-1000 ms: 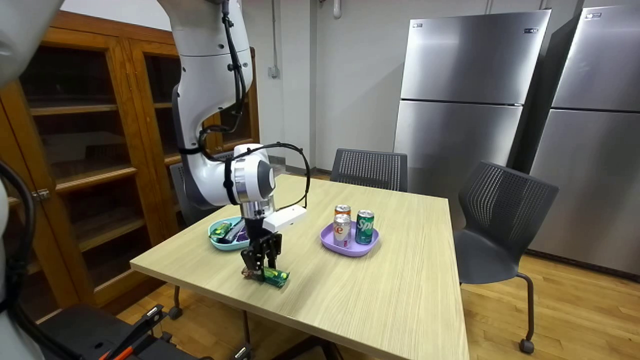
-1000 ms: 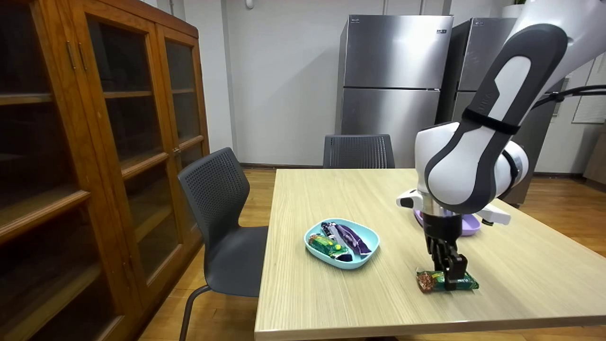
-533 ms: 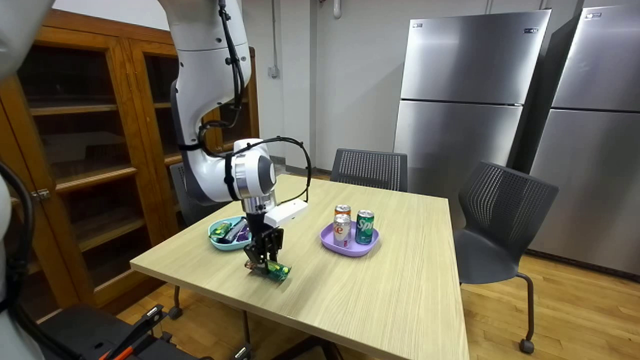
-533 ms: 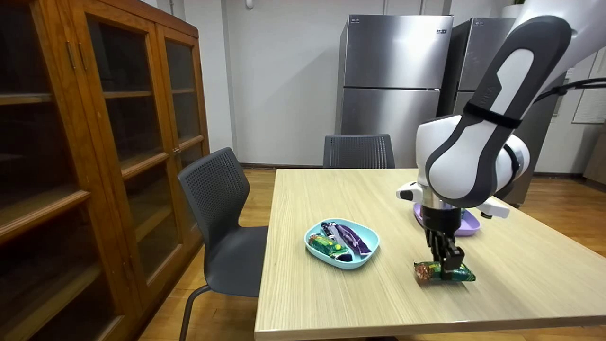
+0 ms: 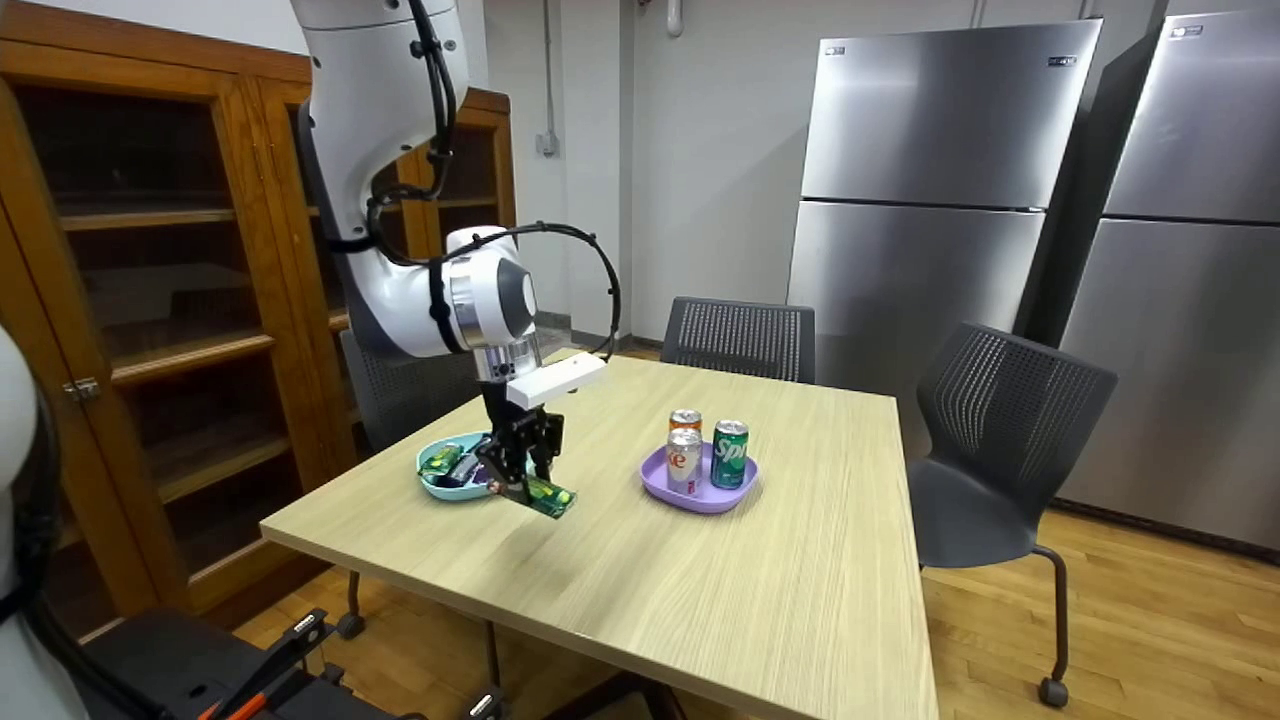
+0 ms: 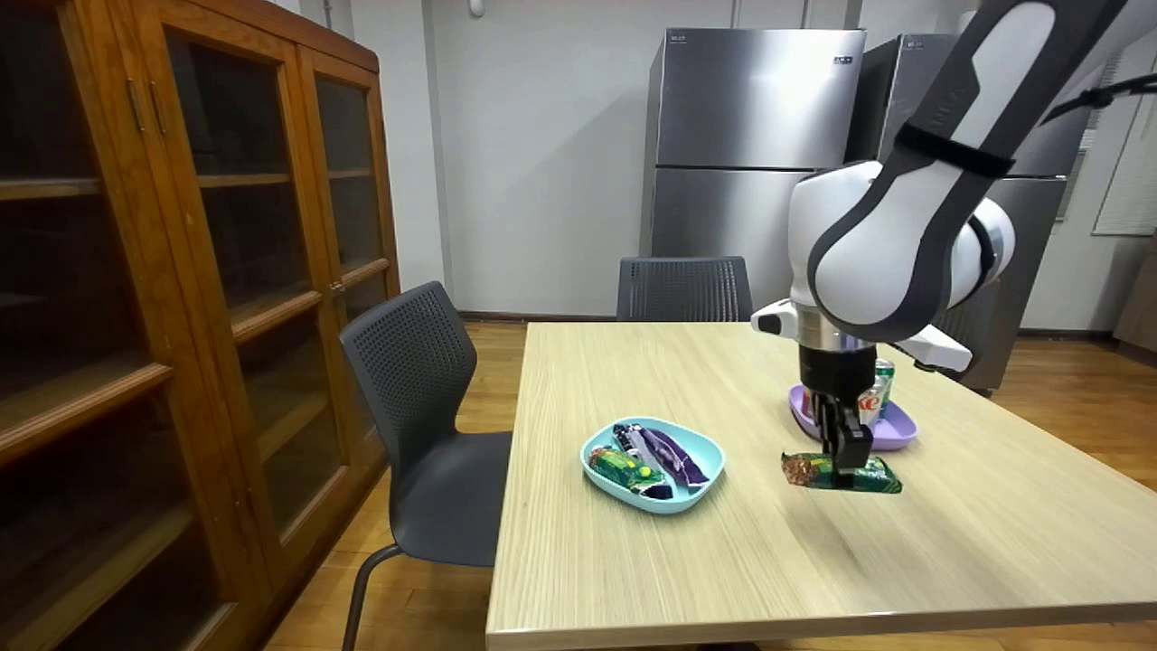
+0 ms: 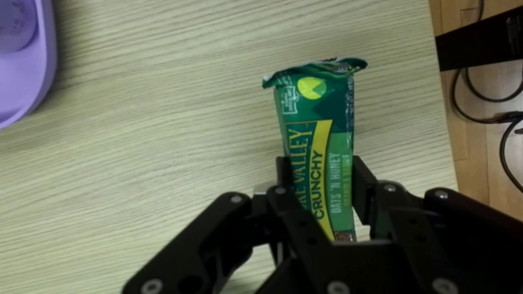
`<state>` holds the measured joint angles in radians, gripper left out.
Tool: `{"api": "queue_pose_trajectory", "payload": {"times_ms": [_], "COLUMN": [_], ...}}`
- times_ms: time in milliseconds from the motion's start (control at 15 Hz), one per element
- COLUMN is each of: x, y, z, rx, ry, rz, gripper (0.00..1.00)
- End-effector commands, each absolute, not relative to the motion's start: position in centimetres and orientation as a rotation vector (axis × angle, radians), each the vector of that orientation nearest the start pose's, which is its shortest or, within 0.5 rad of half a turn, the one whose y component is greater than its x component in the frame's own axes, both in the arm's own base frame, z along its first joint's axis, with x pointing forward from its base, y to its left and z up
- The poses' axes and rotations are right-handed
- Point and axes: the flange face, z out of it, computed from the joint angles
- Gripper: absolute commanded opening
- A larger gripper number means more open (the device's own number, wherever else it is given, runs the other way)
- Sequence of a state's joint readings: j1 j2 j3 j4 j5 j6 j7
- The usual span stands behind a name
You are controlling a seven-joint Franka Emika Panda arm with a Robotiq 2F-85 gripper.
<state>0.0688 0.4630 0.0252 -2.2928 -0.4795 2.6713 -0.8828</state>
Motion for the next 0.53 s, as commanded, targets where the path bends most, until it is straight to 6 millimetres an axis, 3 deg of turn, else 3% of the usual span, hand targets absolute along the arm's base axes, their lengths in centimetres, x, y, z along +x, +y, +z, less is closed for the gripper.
{"api": "queue_pose_trajectory", "payload": {"times_ms": [0, 467], "x": [50.0, 50.2], "y": [8.9, 15.3], "z": [16.6, 17.0], "rx": [-2.625, -2.82], "ry": [-1.984, -1.663], "rz": [0.233, 0.149], "gripper": [0.12, 0.12]}}
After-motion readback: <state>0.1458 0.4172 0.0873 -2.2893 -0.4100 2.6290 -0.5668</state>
